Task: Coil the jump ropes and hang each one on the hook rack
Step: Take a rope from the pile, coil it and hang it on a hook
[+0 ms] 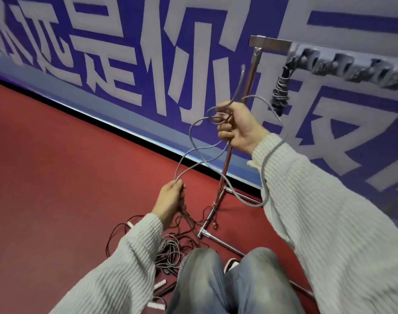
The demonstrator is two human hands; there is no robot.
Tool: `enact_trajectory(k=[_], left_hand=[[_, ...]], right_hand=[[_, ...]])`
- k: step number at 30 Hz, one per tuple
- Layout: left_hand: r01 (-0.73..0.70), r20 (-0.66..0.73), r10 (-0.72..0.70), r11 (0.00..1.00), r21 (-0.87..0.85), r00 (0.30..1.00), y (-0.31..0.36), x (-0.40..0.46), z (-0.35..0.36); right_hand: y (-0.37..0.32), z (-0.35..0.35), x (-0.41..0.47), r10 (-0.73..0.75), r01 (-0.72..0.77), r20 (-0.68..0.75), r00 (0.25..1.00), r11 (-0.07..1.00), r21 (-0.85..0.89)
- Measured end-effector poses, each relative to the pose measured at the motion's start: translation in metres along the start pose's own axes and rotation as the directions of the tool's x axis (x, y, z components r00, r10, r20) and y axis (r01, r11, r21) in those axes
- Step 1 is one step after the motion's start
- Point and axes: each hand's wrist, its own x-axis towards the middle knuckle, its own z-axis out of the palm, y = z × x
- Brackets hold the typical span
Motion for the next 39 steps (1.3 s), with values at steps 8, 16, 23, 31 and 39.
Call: enact_trajectory(k=[8, 16, 23, 31, 39], left_hand=[[0.088, 0.266, 0.004, 0.939, -0.332, 0.964, 0.087, -0.005, 0.020], [0.046, 0.375, 0.156, 0.878, -0.476, 0.914, 0.194, 0.000, 0.065], [-0.078, 0.296, 0.265, 0.850, -0.521, 0.918, 0.238, 0.000, 0.084], [-0.063, 0.321, 0.213, 0.905, -0.420, 0.923, 0.207, 0.000, 0.115], [-0.043, 0.293, 0.153, 0.936, -0.350, 0.944, 0.177, 0.002, 0.113]], right_hand=[[0.058, -0.049, -0.004, 0.394, -0.418, -0.147, 0.907, 0.805, -0.420], [0.154, -0.130, -0.039, 0.388, -0.366, -0.037, 0.921, 0.894, 0.259], [0.210, -0.179, -0.096, 0.551, -0.683, -0.405, 0.730, 0.621, -0.386], [0.207, -0.104, -0.088, 0.273, -0.336, -0.199, 0.941, 0.818, -0.466], [0.211, -0.075, -0.077, 0.163, -0.205, -0.123, 0.979, 0.770, -0.604]])
